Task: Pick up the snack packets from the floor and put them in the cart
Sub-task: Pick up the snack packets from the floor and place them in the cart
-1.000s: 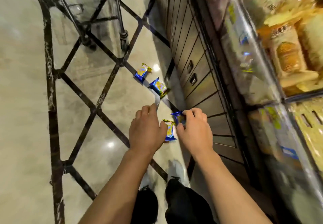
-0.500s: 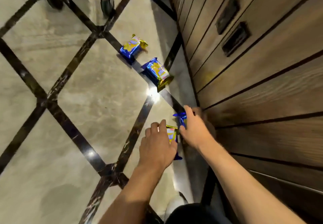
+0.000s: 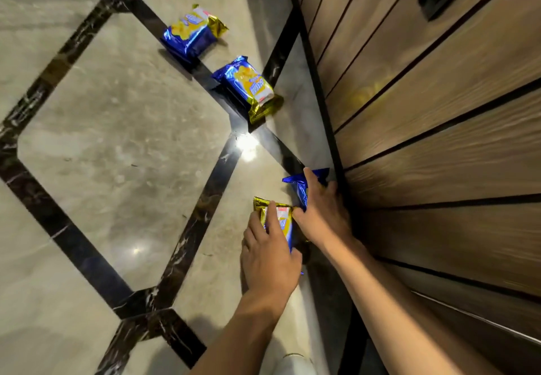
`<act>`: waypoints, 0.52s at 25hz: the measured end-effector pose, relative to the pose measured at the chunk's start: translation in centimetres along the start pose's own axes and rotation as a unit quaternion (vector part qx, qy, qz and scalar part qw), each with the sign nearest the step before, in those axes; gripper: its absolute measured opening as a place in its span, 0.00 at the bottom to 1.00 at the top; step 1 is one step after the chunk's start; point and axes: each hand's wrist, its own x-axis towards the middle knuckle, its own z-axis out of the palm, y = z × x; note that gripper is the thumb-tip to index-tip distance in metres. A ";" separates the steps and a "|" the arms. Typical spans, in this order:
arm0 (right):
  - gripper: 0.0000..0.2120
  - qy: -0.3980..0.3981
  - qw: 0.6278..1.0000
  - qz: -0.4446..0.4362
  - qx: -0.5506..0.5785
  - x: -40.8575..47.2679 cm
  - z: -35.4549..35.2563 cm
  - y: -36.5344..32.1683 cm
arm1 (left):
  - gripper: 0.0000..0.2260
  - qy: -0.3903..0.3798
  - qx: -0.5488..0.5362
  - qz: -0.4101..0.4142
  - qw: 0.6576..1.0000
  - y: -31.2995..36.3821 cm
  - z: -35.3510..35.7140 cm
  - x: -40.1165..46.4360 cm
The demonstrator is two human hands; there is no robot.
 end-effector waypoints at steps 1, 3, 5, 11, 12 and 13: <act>0.41 0.001 1.000 0.001 0.005 0.3 0.1 0.0 | 0.43 0.013 -0.004 0.003 1.000 -0.1 0.1 0.1; 0.40 -0.004 1.000 0.002 0.001 0.6 0.2 -0.1 | 0.42 0.023 -0.016 0.006 1.000 -0.2 0.1 0.5; 0.39 -0.001 1.000 -0.003 -0.007 0.6 0.1 -0.2 | 0.41 0.030 -0.034 0.003 0.999 -0.3 0.0 0.8; 0.33 0.042 0.996 -0.028 0.071 -1.8 -4.2 -1.7 | 0.41 0.043 -0.118 -0.049 0.991 0.2 -5.2 0.4; 0.34 0.040 0.994 -0.034 0.098 -2.7 -5.7 -2.6 | 0.41 0.054 -0.128 -0.052 0.989 0.6 -7.3 0.0; 0.34 0.035 0.991 -0.046 0.119 -3.9 -7.5 -3.7 | 0.41 0.063 -0.137 -0.053 0.987 1.2 -9.8 -0.7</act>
